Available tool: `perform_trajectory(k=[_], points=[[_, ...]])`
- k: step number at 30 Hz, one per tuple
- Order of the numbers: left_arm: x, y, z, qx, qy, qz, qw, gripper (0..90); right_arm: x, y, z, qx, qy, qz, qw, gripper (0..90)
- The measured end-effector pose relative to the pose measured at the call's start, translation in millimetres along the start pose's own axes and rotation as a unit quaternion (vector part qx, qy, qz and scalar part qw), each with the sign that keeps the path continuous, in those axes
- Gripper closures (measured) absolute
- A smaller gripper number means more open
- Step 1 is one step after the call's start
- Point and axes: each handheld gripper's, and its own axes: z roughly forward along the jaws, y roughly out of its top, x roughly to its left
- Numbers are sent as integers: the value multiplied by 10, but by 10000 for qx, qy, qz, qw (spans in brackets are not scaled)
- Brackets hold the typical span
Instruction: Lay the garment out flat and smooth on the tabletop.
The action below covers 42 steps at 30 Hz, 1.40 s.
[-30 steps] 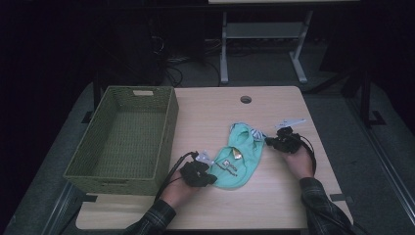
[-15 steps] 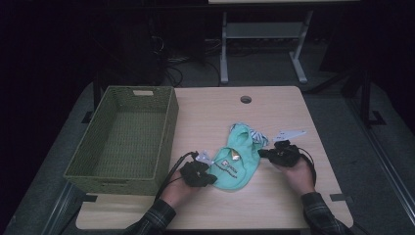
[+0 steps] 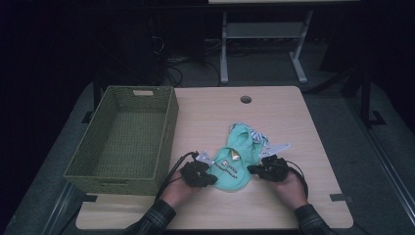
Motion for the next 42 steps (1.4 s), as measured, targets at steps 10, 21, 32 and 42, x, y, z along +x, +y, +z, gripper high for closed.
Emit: perform_trajectory(k=[10,21,32,42], points=[[103,130,-134,-208,86,-45,9997,782,-12,-65,-74,155,68,-112,9998,899],[318,554,7,-490,561,48,9972,795,-129,-272,-304,210,62,-201,9996,898],[203,762,401,-596,110,339,9976,895,-199,-334,-370,186,10,-90,9998,898],[-49,753,615,-246,-205,674,9972,867,-190,-334,-370,189,-11,-79,9998,898]])
